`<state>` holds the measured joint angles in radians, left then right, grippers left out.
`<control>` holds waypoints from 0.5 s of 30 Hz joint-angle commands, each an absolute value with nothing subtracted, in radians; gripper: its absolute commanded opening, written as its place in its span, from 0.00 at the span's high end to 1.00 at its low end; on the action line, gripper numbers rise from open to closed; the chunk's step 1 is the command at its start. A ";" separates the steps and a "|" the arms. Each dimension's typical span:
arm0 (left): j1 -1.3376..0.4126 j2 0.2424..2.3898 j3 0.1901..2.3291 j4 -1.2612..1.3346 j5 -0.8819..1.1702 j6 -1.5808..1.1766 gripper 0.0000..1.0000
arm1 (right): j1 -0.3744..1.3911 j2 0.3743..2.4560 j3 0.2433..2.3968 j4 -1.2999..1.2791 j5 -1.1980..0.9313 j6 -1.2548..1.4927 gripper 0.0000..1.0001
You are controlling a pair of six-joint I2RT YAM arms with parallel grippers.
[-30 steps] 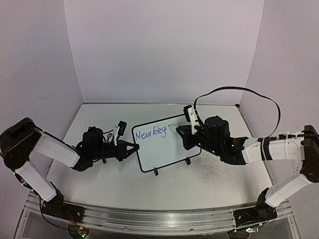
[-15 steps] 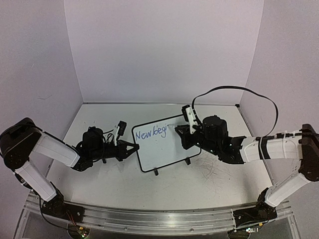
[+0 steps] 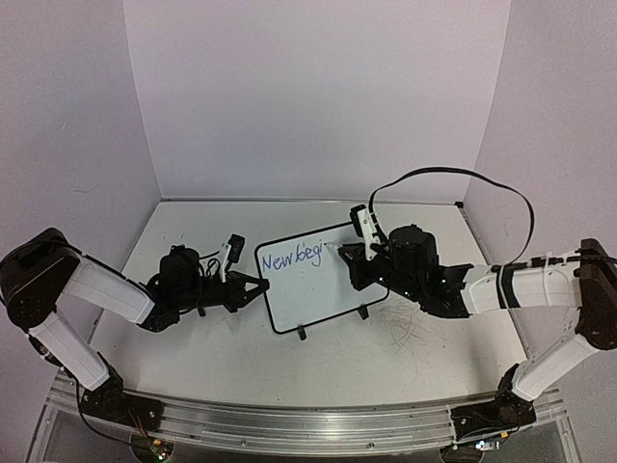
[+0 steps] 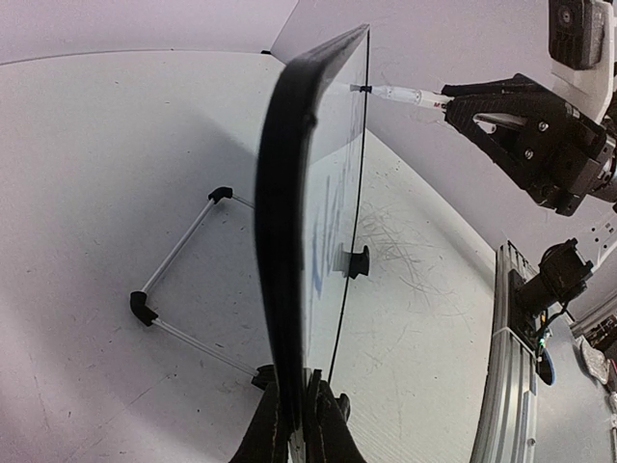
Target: Write a sentence on the whiteboard
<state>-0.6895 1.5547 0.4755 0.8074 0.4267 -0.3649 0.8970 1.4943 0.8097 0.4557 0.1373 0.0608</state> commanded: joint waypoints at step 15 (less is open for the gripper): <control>-0.687 1.543 0.456 0.699 0.383 -0.327 1.00 | 0.893 1.478 0.793 0.428 0.125 0.085 1.00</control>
<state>-0.6895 1.5523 0.4755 0.8022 0.4258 -0.3653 0.8972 1.4963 0.8084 0.4405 0.1359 0.0670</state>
